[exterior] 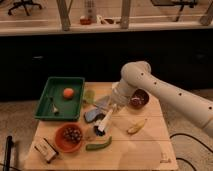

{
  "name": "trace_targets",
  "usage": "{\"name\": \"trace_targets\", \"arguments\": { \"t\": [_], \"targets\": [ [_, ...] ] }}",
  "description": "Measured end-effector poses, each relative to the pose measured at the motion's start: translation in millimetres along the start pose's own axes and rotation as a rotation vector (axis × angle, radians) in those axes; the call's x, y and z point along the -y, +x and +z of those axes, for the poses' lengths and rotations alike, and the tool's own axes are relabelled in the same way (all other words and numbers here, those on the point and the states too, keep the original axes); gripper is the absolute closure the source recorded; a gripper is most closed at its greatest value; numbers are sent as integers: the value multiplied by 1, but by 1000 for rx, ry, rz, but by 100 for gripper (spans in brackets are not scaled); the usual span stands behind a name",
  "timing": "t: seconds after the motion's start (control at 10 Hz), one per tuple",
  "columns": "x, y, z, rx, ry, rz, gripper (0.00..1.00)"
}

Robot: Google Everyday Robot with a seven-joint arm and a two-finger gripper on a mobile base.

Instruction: Place brush in metal cup

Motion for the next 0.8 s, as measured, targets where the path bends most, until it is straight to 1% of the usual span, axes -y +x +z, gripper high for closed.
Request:
{"name": "trace_targets", "arguments": {
  "t": [0.3, 0.6, 0.8],
  "targets": [
    [9, -5, 9, -13, -32, -21, 100],
    [20, -8, 21, -9, -65, -46, 100],
    [20, -5, 26, -7, -83, -48, 100]
  ]
}}
